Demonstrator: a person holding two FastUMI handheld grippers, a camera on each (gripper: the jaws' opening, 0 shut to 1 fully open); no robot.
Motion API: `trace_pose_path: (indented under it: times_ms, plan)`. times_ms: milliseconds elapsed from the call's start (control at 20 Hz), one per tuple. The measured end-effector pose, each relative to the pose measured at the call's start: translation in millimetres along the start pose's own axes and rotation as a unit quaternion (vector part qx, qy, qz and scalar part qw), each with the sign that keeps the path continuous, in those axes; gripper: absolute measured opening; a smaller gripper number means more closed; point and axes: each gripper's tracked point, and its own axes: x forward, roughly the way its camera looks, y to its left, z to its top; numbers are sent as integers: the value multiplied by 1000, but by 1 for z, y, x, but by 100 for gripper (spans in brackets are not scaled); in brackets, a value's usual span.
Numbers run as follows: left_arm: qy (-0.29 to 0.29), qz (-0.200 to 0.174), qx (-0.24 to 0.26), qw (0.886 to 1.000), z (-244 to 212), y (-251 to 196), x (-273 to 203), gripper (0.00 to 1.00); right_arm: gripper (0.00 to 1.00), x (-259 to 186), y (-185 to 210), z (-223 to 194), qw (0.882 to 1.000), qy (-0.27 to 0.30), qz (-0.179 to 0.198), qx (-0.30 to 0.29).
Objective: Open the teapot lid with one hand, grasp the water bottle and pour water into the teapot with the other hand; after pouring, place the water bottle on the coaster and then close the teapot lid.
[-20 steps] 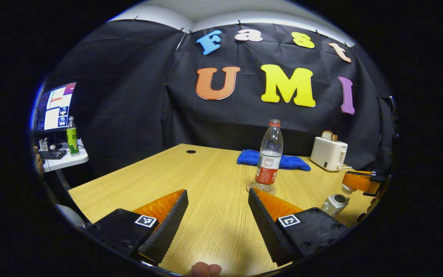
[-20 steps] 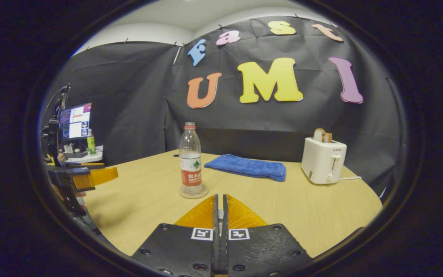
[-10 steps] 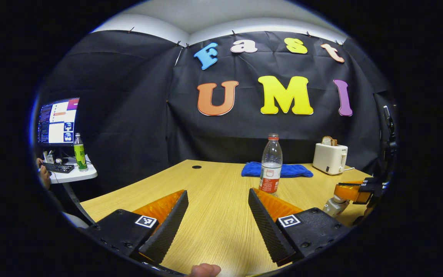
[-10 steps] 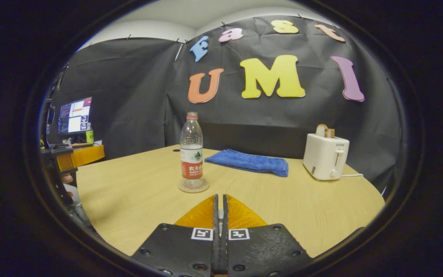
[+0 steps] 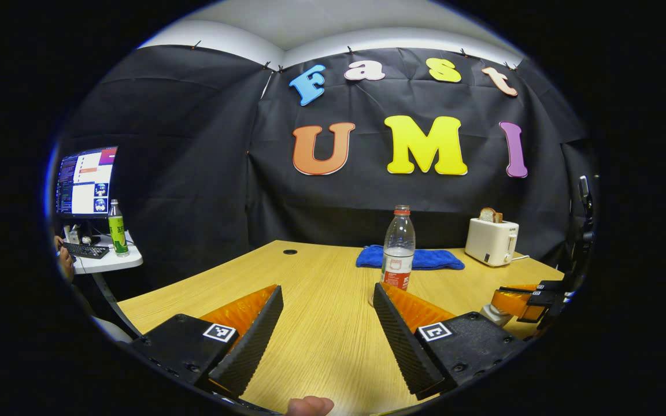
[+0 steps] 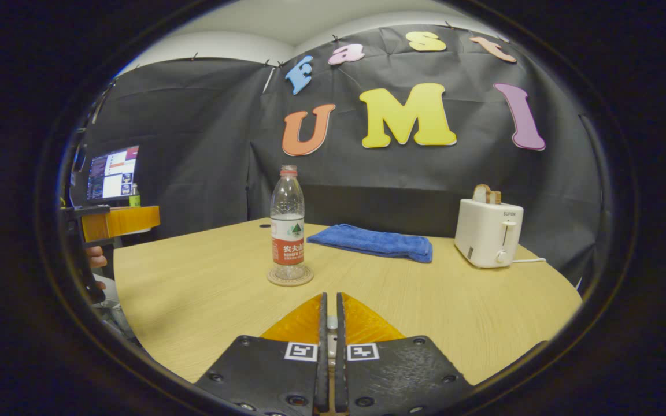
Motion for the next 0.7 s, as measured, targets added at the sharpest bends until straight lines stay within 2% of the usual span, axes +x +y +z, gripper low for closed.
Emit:
trace_pose_path:
  times_ms: [50,200,300,450,650,700]
  plan:
    - [-6,1,0,1000,5,-5,0,99,5,-4,-2,5,1000,-6,-6,1]
    - [-21,-16,-7,1000,20,-28,1,99,74,-19,-15,27,998,-37,-36,21]
    - [-27,-41,-12,999,35,-59,3,98,97,-36,-32,44,995,-63,-70,37]
    - [-41,-53,1,998,48,-84,-2,99,96,-67,-64,68,986,-94,-129,50]
    - [-47,-70,3,996,54,-114,-8,98,95,-112,-93,88,977,-105,-184,39]
    - [-44,-77,12,996,52,-119,-10,98,99,-123,-99,92,974,-110,-196,36]
